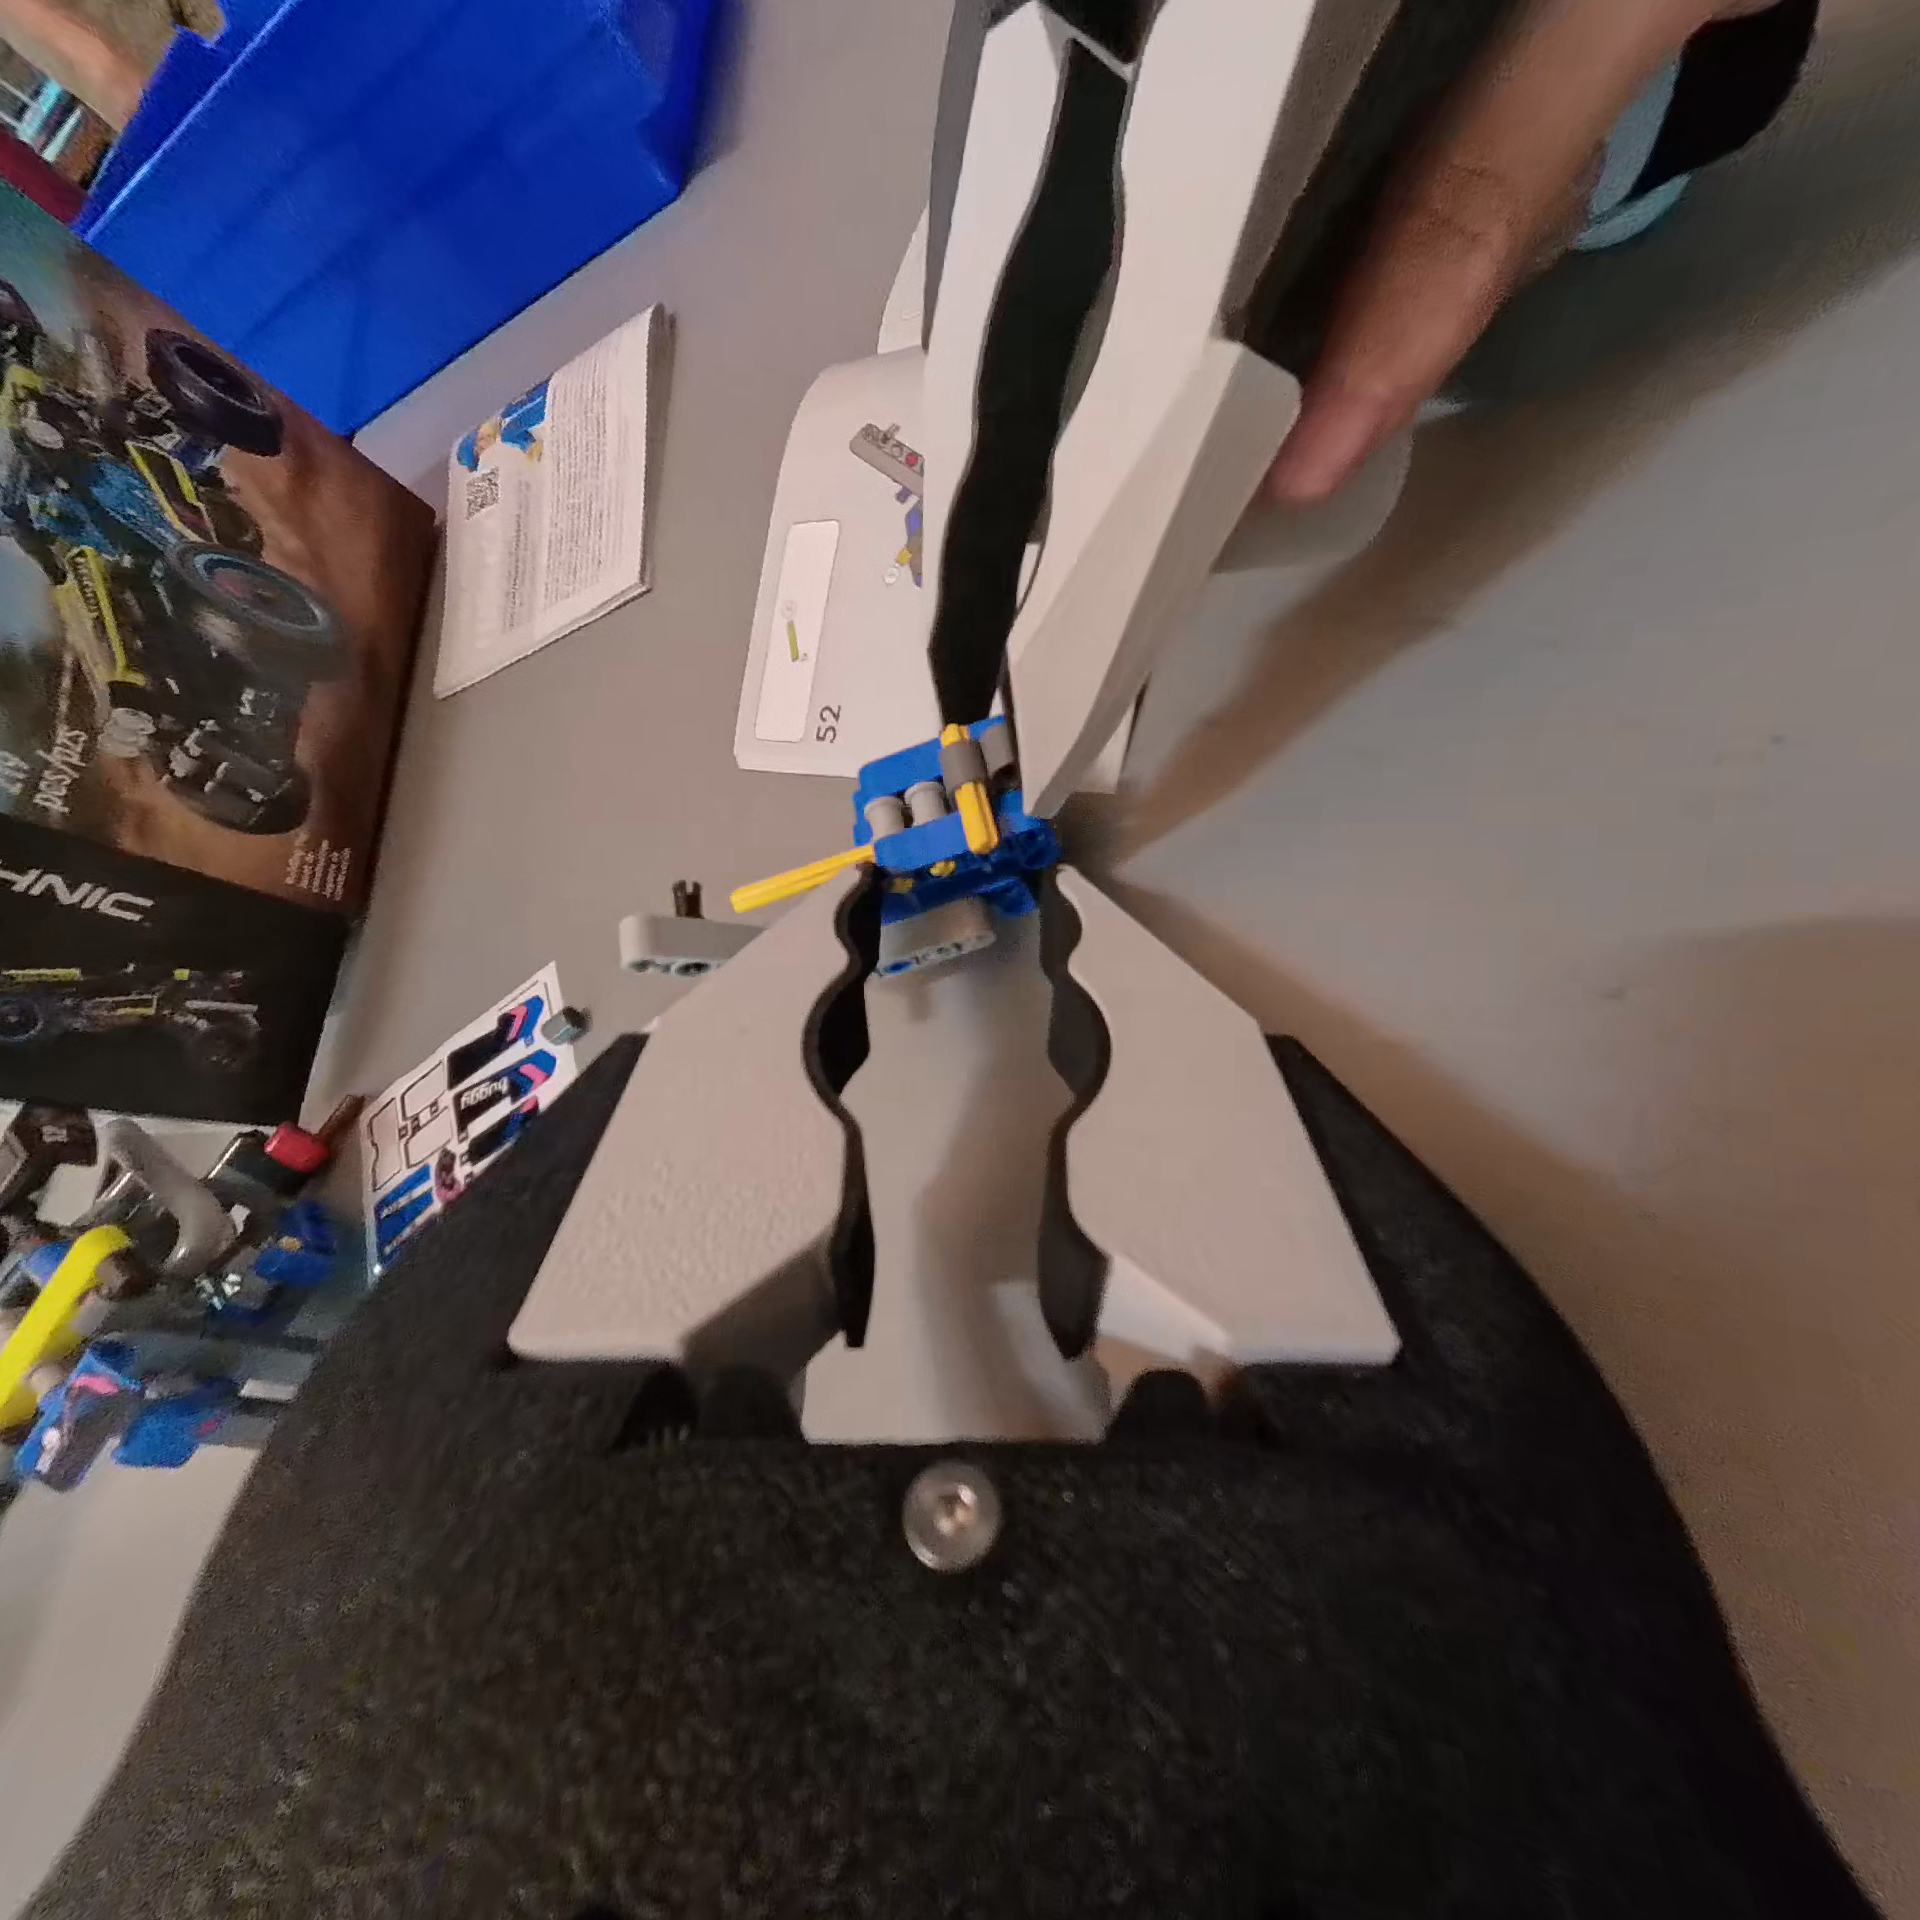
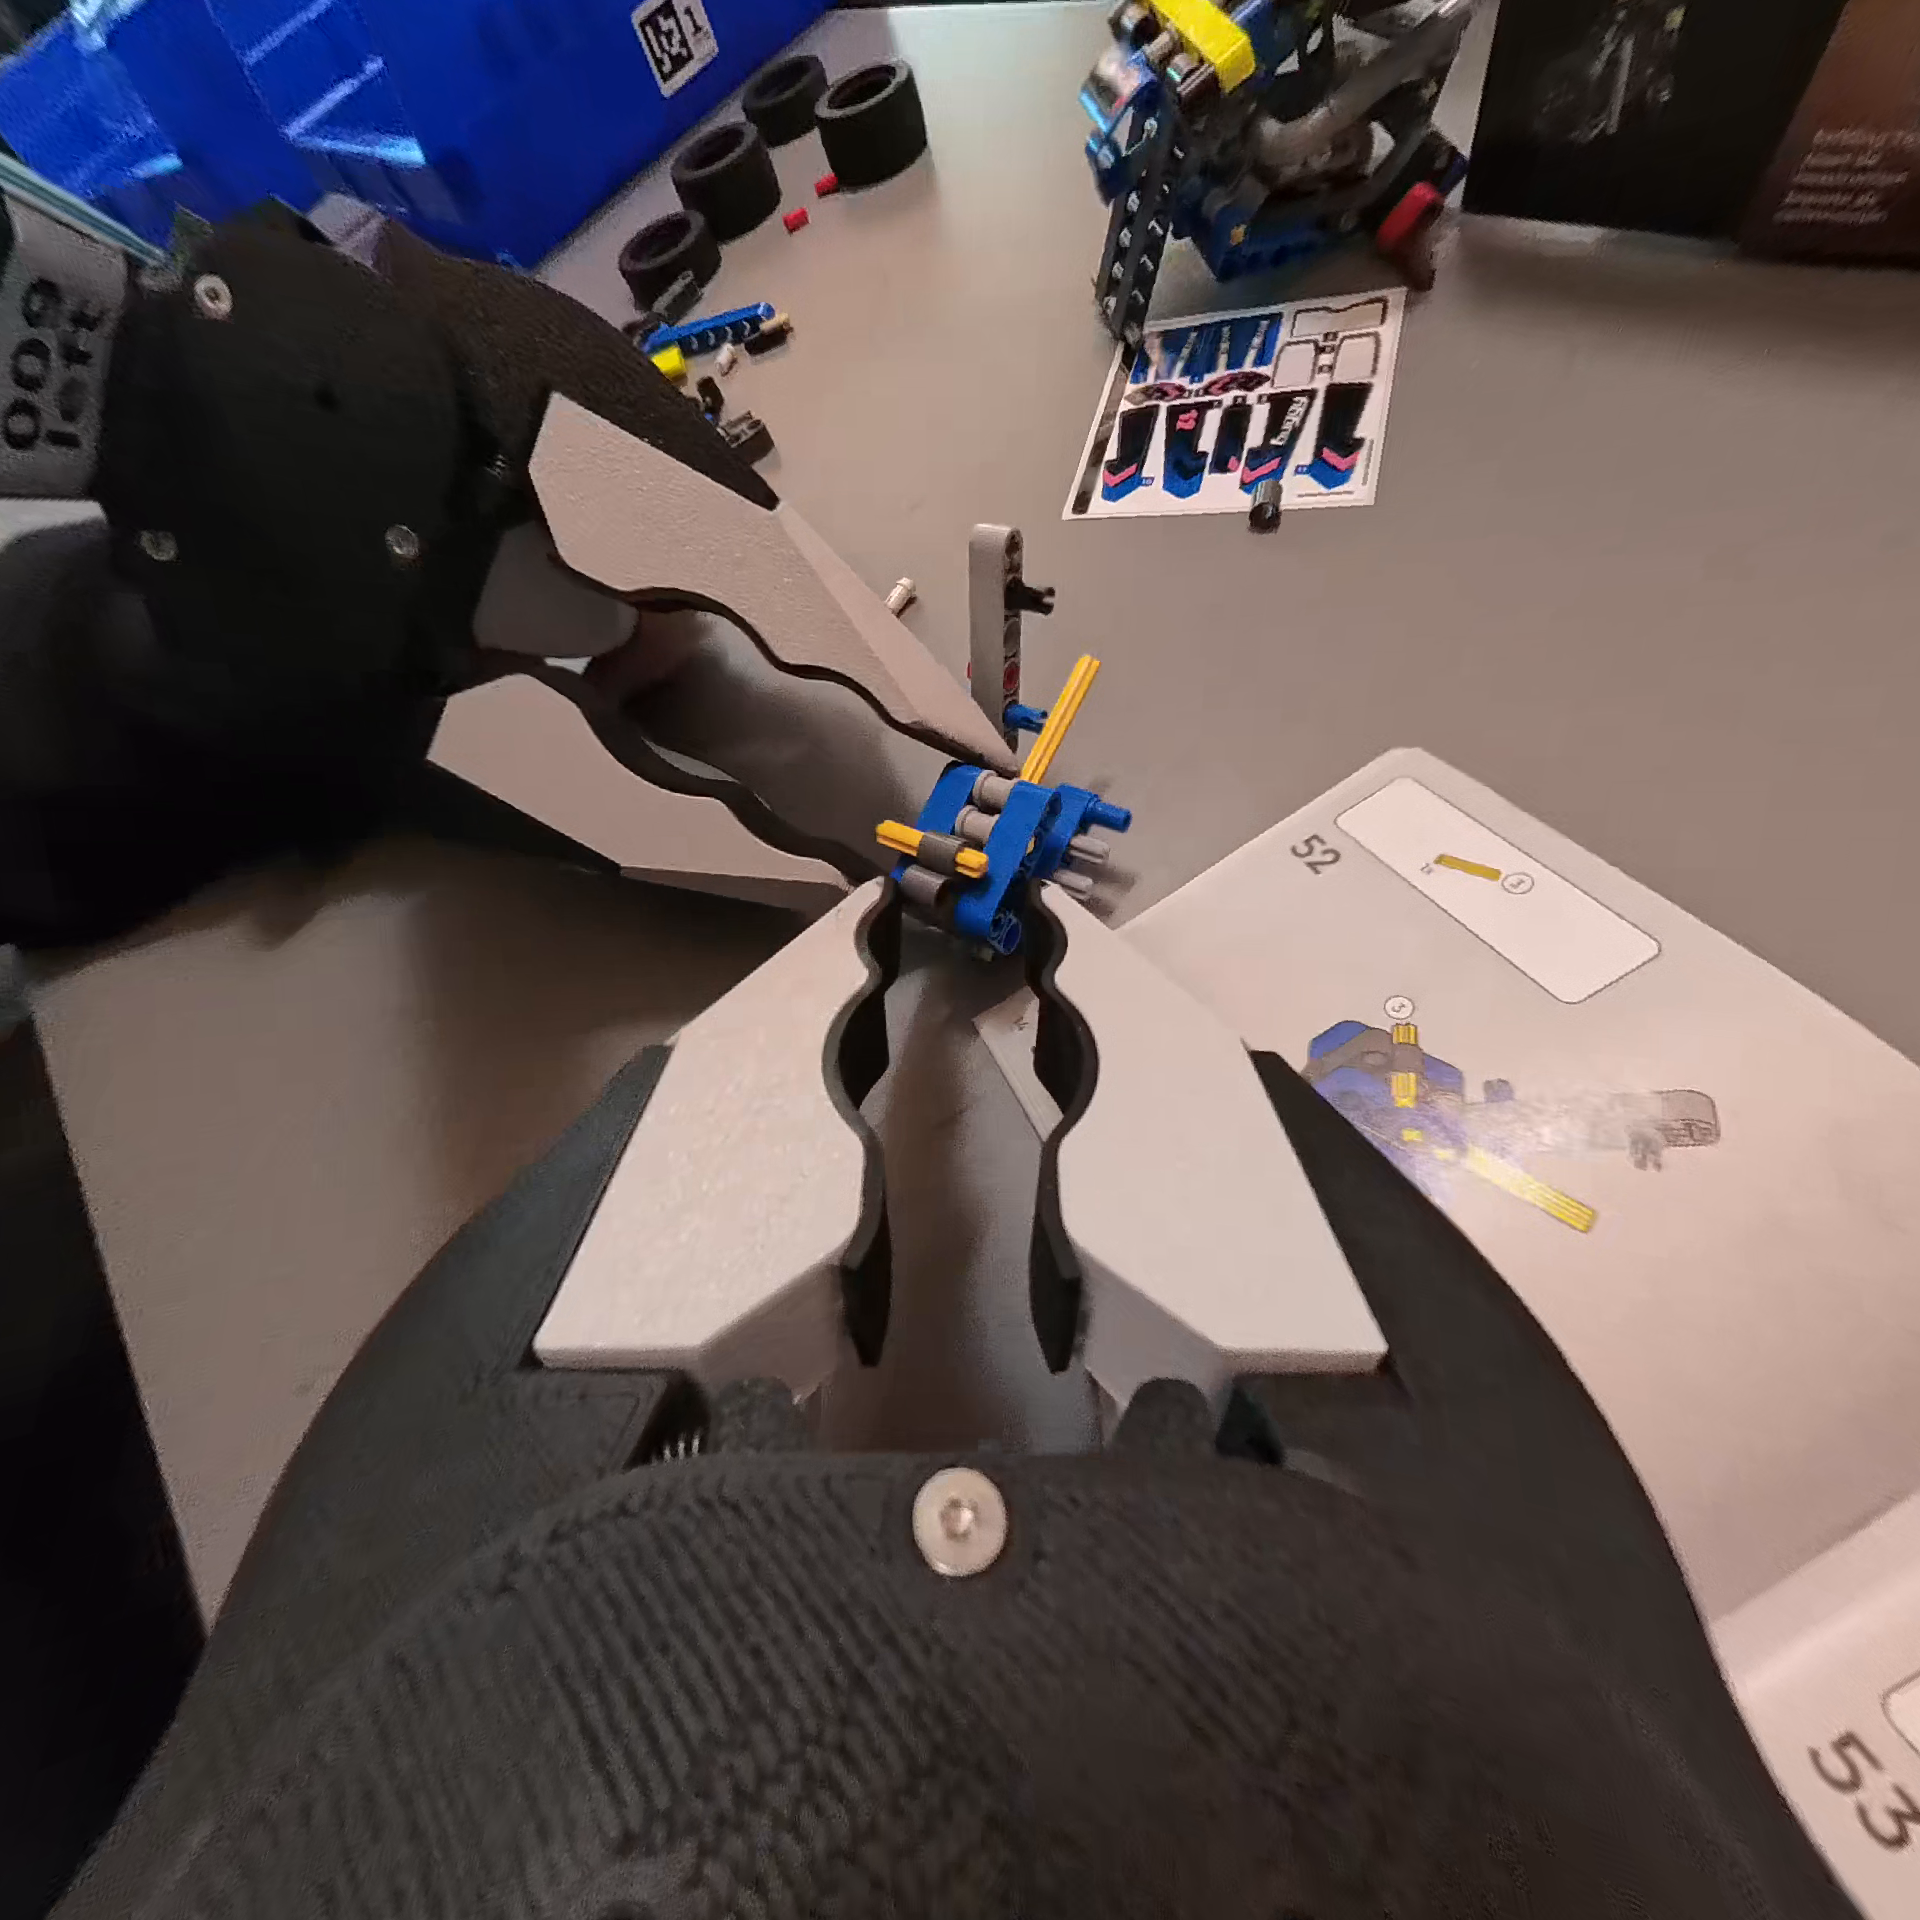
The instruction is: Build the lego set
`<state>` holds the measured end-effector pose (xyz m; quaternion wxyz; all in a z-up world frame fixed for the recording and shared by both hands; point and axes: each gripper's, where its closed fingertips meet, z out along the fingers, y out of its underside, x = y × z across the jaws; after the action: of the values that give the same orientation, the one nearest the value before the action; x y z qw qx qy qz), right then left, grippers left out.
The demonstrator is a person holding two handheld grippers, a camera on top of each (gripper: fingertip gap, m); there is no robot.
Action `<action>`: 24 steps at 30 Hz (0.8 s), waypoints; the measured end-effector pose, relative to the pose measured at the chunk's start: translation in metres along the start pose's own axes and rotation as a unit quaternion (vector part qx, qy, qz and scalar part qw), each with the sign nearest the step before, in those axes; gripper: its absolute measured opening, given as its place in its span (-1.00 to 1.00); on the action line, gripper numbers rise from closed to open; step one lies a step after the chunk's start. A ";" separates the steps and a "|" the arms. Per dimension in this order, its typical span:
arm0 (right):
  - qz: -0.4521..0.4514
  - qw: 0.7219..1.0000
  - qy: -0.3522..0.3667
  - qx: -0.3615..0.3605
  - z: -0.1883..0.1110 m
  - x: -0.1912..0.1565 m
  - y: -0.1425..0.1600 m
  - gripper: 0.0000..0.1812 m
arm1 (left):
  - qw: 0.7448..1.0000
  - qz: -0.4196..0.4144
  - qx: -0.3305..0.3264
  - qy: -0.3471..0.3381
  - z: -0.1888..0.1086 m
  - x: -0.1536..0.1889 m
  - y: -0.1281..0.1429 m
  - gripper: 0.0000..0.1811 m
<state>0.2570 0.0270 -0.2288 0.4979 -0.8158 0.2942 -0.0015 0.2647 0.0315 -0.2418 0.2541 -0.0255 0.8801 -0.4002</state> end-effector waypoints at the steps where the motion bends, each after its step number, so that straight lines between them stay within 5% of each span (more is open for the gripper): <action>1: 0.010 1.000 -0.006 0.000 0.000 0.001 0.000 -0.77 | 1.000 -0.005 0.002 0.006 0.001 0.000 -0.001 -0.70; 5: 0.055 0.998 -0.022 0.003 -0.001 0.004 -0.001 -0.76 | 0.999 -0.039 -0.005 0.022 0.004 0.002 -0.002 -0.68; 7: 0.072 0.997 -0.033 -0.002 0.000 0.004 0.001 -0.76 | 0.993 -0.105 -0.008 0.058 0.005 0.009 -0.007 -0.45; 9: 0.072 0.997 -0.030 -0.002 0.001 0.004 0.000 -0.78 | 0.988 -0.145 -0.026 0.047 0.009 0.003 -0.003 -0.54; 18: 0.024 0.994 0.103 0.038 -0.003 -0.006 -0.004 -0.65 | 0.987 -0.120 -0.073 -0.074 0.003 0.002 0.001 -0.65; 24: -0.021 0.997 0.069 -0.020 0.004 -0.012 0.008 -0.66 | 0.990 -0.115 -0.073 -0.042 -0.004 0.021 -0.004 -0.65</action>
<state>0.2444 0.0340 -0.2336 0.4601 -0.8294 0.3105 -0.0628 0.2434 0.0264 -0.2455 0.2408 -0.1622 0.8867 -0.3597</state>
